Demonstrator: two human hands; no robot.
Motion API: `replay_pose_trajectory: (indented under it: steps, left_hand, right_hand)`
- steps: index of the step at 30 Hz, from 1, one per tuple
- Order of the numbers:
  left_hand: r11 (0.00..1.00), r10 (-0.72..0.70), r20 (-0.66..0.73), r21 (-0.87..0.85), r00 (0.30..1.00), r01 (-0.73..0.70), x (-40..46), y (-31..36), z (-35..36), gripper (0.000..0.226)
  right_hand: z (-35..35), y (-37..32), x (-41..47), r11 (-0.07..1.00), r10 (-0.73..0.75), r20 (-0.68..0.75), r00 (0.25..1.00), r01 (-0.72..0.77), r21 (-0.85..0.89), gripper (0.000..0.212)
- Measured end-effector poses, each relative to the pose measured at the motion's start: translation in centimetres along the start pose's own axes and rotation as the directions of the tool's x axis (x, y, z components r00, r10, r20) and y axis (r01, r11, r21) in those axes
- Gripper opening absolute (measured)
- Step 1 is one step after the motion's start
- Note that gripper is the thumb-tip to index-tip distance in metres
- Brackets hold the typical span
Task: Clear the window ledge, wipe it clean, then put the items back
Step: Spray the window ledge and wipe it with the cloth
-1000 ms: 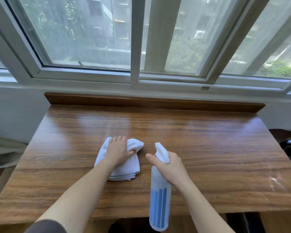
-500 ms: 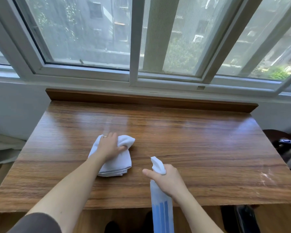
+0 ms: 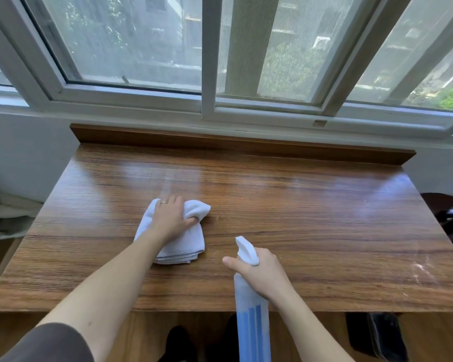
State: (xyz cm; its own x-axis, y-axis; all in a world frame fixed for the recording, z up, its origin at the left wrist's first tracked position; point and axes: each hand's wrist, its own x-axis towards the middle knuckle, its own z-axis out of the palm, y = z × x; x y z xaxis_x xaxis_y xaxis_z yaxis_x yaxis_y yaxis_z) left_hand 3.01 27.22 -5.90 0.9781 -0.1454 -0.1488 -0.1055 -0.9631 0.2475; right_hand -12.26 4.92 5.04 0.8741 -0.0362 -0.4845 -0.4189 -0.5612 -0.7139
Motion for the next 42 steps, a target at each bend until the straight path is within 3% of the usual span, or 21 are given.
replay_pose_trajectory:
  steps: [10, 18, 25, 28, 36, 42]
  left_hand:
    - [0.991, 0.136, -0.031, -0.001, 0.99, -0.136, 2.0, 6.1, 1.1, 0.065]
    - [0.988, 0.14, -0.051, 0.077, 0.989, -0.136, 4.4, 6.5, 1.2, 0.056]
    - [0.981, 0.195, -0.129, 0.041, 0.972, -0.191, 0.3, 5.7, 2.7, 0.057]
    - [0.978, 0.209, -0.181, 0.038, 0.961, -0.206, -2.2, 5.1, 3.6, 0.055]
    - [0.987, 0.159, -0.241, 0.033, 0.957, -0.156, -8.7, 4.1, 5.3, 0.057]
    - [0.988, 0.153, -0.249, 0.012, 0.956, -0.155, -8.4, 4.1, 4.9, 0.056]
  right_hand:
    - [-1.3, -1.0, 0.8, 0.999, -0.03, -0.059, 0.998, 0.031, 0.016, 0.041]
    - [-2.8, -1.2, 1.4, 0.999, -0.04, -0.115, 0.993, 0.043, 0.027, 0.039]
    - [-2.9, -1.0, 1.9, 0.999, -0.041, -0.134, 0.99, 0.045, 0.028, 0.051]
    - [-2.6, -1.3, 1.9, 0.998, -0.049, -0.119, 0.992, 0.055, 0.044, 0.045]
    - [-1.2, -0.9, 1.6, 0.996, -0.075, -0.113, 0.991, 0.08, 0.043, 0.05]
    - [-0.8, -1.1, 1.1, 0.996, -0.073, -0.124, 0.99, 0.078, 0.042, 0.053]
